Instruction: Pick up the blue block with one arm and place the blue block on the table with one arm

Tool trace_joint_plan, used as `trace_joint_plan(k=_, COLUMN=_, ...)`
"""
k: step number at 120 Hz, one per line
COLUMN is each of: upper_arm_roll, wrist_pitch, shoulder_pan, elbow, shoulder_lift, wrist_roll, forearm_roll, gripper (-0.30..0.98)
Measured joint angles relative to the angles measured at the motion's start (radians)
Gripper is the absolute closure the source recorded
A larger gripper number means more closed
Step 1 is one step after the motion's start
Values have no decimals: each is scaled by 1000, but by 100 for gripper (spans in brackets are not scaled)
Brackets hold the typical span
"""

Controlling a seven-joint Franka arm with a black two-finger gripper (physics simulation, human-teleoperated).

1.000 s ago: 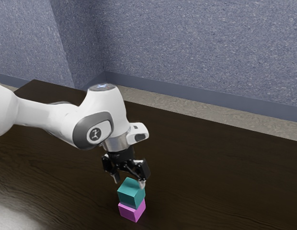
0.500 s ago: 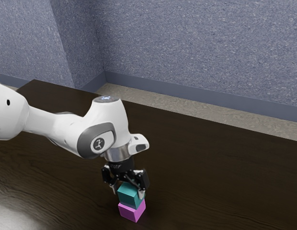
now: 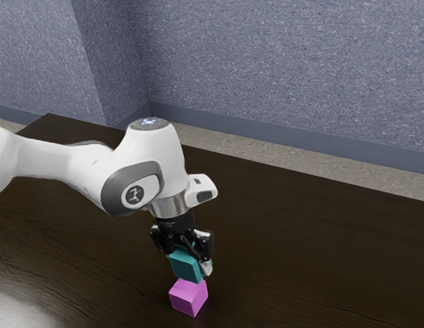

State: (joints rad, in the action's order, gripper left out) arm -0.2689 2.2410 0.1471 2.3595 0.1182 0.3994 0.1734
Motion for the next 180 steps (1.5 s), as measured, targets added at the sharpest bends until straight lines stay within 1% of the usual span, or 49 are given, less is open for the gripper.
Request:
trace_joint_plan(k=10, upper_arm_roll=75, wrist_pitch=-30, shoulder_pan=-1, elbow=-16, shoulder_lift=4, wrist_roll=-2, forearm_roll=-20, gripper=45)
trace_joint_plan(k=20, upper_arm_roll=155, wrist_pitch=-54, shoulder_pan=-17, elbow=-46, shoulder_lift=-6, wrist_roll=-13, forearm_roll=-63, gripper=47)
trace_joint_plan(k=35, upper_arm_roll=235, wrist_pitch=-104, shoulder_pan=-8, elbow=-158, shoulder_lift=-64, wrist_roll=-36, forearm_roll=-132, gripper=36)
trace_joint_plan(k=49, upper_arm_roll=343, wrist_pitch=-144, shoulder_pan=22, elbow=-196, shoulder_lift=-123, wrist_roll=-70, forearm_roll=-156, gripper=33)
trace_joint_plan(k=63, upper_arm_roll=379, wrist_pitch=-159, shoulder_pan=-19, elbow=-246, shoulder_lift=-216, wrist_roll=-113, forearm_roll=-162, gripper=27)
trace_joint_plan(k=66, upper_arm_roll=383, wrist_pitch=-156, shoulder_pan=-26, elbow=-249, shoulder_lift=-233, wrist_roll=-123, forearm_roll=-161, gripper=26)
trace_joint_plan(k=80, upper_arm_roll=390, wrist_pitch=-117, shoulder_pan=-36, elbow=-255, shoulder_lift=-302, wrist_roll=-175, forearm_roll=-149, gripper=29)
trace_joint_plan(k=102, upper_arm_roll=391, wrist_pitch=-72, shoulder_pan=-35, elbow=-261, shoulder_lift=-352, wrist_roll=-238, forearm_roll=-140, gripper=34)
trace_joint_plan(k=104, upper_arm_roll=391, wrist_pitch=-68, shoulder_pan=-35, elbow=-262, shoulder_lift=-354, wrist_roll=-243, forearm_roll=-140, gripper=33)
trace_joint_plan(k=109, upper_arm_roll=391, wrist_pitch=-61, shoulder_pan=-35, elbow=-265, shoulder_lift=-359, wrist_roll=-256, forearm_roll=-138, gripper=26)
trace_joint_plan(k=127, upper_arm_roll=392, wrist_pitch=-43, shoulder_pan=-35, elbow=-267, shoulder_lift=-362, wrist_roll=-301, forearm_roll=-128, gripper=14)
trace_joint_plan(k=140, upper_arm_roll=392, wrist_pitch=-37, shoulder_pan=-35, elbow=-267, shoulder_lift=-359, wrist_roll=-328, forearm_roll=-122, gripper=8)
trace_joint_plan(k=148, upper_arm_roll=391, wrist_pitch=-40, shoulder_pan=-35, elbow=-267, shoulder_lift=-314, wrist_roll=-342, forearm_roll=-122, gripper=6)
trace_joint_plan(k=160, upper_arm_roll=385, wrist_pitch=-110, shoulder_pan=-37, elbow=-285, shoulder_lift=-114, wrist_roll=-359, forearm_roll=-127, gripper=4)
trace_joint_plan(k=164, upper_arm_roll=366, wrist_pitch=-158, shoulder_pan=-54, elbow=-352, shoulder_lift=-63, wrist_roll=-364, forearm_roll=-134, gripper=3)
trace_joint_plan(k=170, upper_arm_roll=325, wrist_pitch=-236, shoulder_pan=-77, elbow=-480, shoulder_lift=-26, wrist_roll=-372, forearm_roll=-155, gripper=3)
trace_joint_plan(k=180, upper_arm_roll=299, wrist_pitch=-328, shoulder_pan=-38, elbow=-557, shoulder_lift=-10, wrist_roll=-387, forearm_roll=-176, gripper=2)
